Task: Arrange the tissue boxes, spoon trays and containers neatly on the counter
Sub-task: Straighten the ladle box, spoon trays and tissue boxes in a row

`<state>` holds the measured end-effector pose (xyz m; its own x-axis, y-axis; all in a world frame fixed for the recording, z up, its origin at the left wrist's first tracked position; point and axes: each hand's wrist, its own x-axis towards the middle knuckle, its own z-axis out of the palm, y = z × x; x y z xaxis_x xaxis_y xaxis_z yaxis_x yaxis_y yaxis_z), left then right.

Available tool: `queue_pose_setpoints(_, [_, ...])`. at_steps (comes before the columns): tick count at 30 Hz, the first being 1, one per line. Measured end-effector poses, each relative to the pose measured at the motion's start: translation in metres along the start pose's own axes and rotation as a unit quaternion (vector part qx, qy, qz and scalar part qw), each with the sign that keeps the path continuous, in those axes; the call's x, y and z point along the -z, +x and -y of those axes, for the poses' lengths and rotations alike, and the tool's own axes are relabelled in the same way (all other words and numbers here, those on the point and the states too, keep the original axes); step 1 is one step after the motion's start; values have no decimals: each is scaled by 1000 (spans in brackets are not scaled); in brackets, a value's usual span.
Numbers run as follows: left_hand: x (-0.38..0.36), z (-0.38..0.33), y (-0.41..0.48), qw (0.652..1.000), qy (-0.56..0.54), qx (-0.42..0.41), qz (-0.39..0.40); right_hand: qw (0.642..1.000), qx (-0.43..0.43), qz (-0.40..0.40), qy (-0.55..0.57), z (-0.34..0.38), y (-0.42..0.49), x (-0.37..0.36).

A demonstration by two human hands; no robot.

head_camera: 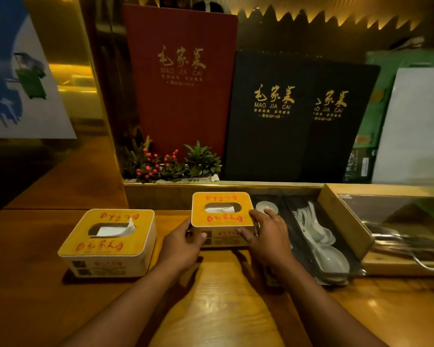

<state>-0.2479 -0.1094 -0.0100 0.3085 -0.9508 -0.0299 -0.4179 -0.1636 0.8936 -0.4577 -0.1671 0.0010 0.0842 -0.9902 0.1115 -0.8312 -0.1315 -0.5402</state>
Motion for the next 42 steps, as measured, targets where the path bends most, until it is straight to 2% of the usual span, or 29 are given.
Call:
queue_pose_setpoints(17, [2,1,23,999,5,17,44,1000,20,10,14,8,19,-10])
queue_pose_setpoints(20, [8,-3,16,998,22,4,55,999,23,-16,18,9,15,-14])
queue_pose_setpoints(23, [25,-7,3,999,9,-1,42,996,37,-79,26,23,3,-24])
queue_pose_setpoints(26, [60,-10,-12,998,-14,-47,25,988,105,-112,33,55,-16,-36])
queue_pose_setpoints(28, [92,-7,-21,994,-21,-104,-7,984,145,-89,48,81,-32,-46])
queue_pose_setpoints(31, [145,16,-31,983,7,-148,-107,980,190,-8,62,117,-54,-69])
queue_pose_setpoints(33, [174,40,-37,975,33,-126,-179,978,196,42,56,135,-62,-87])
queue_pose_setpoints(35, [196,64,-43,972,59,-63,-220,978,186,68,66,150,-69,-102])
queue_pose_setpoints(38, [214,99,-45,980,41,27,-190,981,171,60,71,163,-77,-119])
queue_pose_setpoints(42, [211,120,-38,983,-113,78,-123,984,178,13,21,168,-78,-125])
